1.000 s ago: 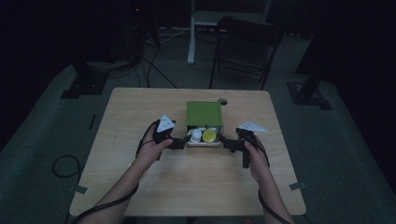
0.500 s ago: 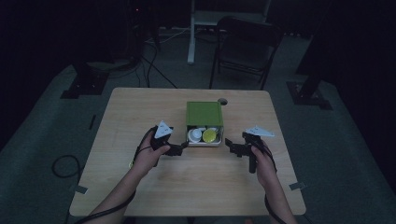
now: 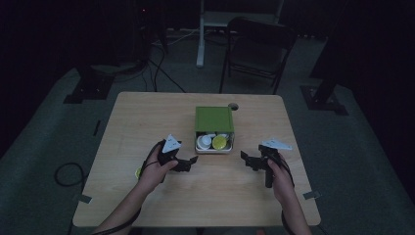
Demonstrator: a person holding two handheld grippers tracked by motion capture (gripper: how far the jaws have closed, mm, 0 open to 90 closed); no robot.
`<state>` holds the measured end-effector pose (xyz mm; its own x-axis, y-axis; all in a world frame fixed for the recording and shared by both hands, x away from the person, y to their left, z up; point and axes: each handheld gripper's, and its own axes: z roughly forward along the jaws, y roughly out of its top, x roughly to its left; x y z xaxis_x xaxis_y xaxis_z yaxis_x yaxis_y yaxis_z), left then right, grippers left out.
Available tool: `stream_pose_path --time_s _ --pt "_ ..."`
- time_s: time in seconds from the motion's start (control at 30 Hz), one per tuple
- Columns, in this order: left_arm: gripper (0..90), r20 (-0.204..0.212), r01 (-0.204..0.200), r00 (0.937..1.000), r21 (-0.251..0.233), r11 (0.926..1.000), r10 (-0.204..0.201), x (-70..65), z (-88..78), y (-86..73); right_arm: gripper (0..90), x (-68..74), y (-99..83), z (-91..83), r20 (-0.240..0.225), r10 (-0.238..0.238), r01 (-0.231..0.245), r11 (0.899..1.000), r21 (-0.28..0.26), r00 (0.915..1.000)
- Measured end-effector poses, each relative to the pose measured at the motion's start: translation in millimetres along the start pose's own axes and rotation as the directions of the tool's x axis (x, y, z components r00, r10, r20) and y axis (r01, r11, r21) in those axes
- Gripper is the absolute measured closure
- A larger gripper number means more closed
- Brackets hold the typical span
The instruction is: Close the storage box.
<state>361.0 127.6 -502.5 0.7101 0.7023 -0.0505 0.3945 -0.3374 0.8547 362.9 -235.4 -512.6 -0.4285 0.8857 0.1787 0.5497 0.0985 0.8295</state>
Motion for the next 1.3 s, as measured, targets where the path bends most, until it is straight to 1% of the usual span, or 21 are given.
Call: stream_pose_path --time_s 0.17,0.23,0.3,0.33,0.4,0.43,0.6,0.63,0.73,0.83,1.0,1.1,1.13,1.2,1.3 --pt "8.3 -0.005 0.009 0.9999 0.017 0.9998 -0.009 -1.7 -1.2 -9.0 10.2 -3.6 -9.3 -3.9 0.009 0.013 -0.013 1.0 0.012 0.9999" --pt "8.3 -0.004 0.014 0.9999 0.024 0.9996 -0.014 -2.5 -2.2 -11.6 10.2 -5.6 -13.6 -7.0 0.022 0.008 -0.009 1.0 0.016 0.9997" --pt "8.3 -0.003 0.014 0.9999 0.029 0.9995 -0.014 -3.9 -3.5 -13.9 10.2 -6.4 -15.2 -8.4 0.026 0.005 -0.005 1.0 0.016 0.9996" --pt "8.3 -0.001 0.014 0.9999 0.034 0.9993 -0.014 -5.7 -4.9 -15.9 10.2 -8.1 -19.0 -11.5 0.029 0.012 -0.012 1.0 0.017 0.9995" --pt "8.3 0.001 0.013 0.9999 0.036 0.9993 -0.013 -6.5 -5.6 -16.7 10.2 -8.7 -20.4 -12.6 0.03 0.013 -0.014 1.0 0.018 0.9995" --pt "8.3 0.002 0.015 0.9999 0.037 0.9992 -0.015 -7.5 -6.3 -17.4 10.2 -9.9 -23.8 -15.1 0.033 0.018 -0.018 1.0 0.023 0.9993" --pt "8.3 -0.01 0.019 0.9998 0.044 0.9988 -0.018 -12.0 -11.2 -21.4 10.2 -13.2 -31.1 -22.3 0.045 0.018 -0.019 0.999 0.03 0.9988" --pt "8.3 -0.011 0.018 0.9998 0.048 0.9987 -0.017 -13.4 -12.1 -22.3 10.2 -13.9 -32.6 -23.8 0.053 0.021 -0.022 0.999 0.029 0.9984" --pt "8.3 -0.009 0.016 0.9998 0.054 0.9984 -0.015 -17.1 -15.0 -25.6 10.2 -15.1 -35.6 -26.5 0.055 0.022 -0.024 0.999 0.032 0.9983" --pt "8.3 -0.007 0.027 0.9996 0.066 0.9974 -0.027 -20.7 -17.1 -30.5 10.2 -16.8 -41.9 -31.6 0.064 0.032 -0.034 0.999 0.037 0.9974" --pt "8.3 -0.006 0.023 0.9997 0.071 0.9972 -0.023 -24.3 -19.2 -34.2 10.2 -18.2 -47.3 -36.1 0.075 0.031 -0.035 0.999 0.042 0.9967" --pt "8.3 -0.009 0.028 0.9996 0.074 0.9968 -0.027 -26.6 -20.7 -36.3 10.2 -19.5 -51.4 -39.4 0.087 0.034 -0.038 0.998 0.047 0.9956" --pt "8.3 -0.012 0.03 0.9995 0.074 0.9968 -0.029 -27.4 -21.1 -37.2 10.2 -20.8 -53.9 -41.7 0.099 0.034 -0.039 0.998 0.049 0.9946" --pt "8.3 -0.021 0.03 0.9994 0.079 0.9964 -0.029 -29.3 -21.7 -39.4 10.1 -21.5 -55.1 -42.7 0.103 0.033 -0.038 0.998 0.048 0.9942" --pt "8.3 -0.022 0.031 0.9993 0.088 0.9956 -0.029 -31.6 -22.5 -43.0 10.1 -23.5 -58.3 -45.4 0.113 0.035 -0.041 0.998 0.054 0.993"
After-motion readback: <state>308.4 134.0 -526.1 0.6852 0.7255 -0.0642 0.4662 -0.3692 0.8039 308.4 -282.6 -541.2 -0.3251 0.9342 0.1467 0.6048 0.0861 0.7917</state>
